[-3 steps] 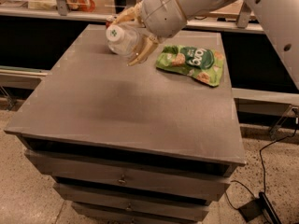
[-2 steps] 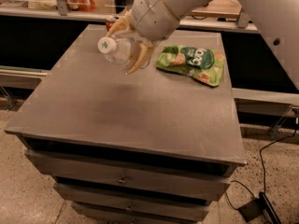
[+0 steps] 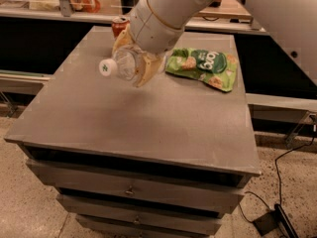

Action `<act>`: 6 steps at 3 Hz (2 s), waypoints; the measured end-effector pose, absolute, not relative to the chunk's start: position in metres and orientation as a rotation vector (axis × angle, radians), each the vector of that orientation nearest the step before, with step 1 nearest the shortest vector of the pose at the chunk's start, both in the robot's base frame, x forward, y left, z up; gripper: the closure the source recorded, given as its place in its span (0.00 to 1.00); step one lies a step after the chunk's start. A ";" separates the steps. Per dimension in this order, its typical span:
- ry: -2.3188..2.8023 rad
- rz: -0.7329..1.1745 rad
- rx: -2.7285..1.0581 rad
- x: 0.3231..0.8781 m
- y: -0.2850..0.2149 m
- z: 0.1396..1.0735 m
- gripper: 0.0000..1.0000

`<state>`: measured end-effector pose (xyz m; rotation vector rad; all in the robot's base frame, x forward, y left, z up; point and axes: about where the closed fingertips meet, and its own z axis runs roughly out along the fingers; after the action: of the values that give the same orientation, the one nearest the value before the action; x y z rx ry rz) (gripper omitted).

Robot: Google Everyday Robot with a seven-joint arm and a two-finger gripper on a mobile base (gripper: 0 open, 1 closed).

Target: Knock blue plastic bottle over

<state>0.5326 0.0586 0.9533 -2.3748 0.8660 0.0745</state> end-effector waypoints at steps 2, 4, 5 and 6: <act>0.806 -0.099 -2.409 0.540 0.079 0.927 1.00; 0.738 -0.054 -2.507 0.535 0.105 0.888 1.00; 0.736 -0.020 -2.576 0.534 0.110 0.870 0.93; 0.741 -0.010 -2.612 0.534 0.111 0.863 0.69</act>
Offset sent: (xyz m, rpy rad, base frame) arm 0.0140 0.0328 -0.0459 -0.0753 -0.1733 0.0425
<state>0.5337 0.1113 0.8630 -2.6125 0.7406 -0.0097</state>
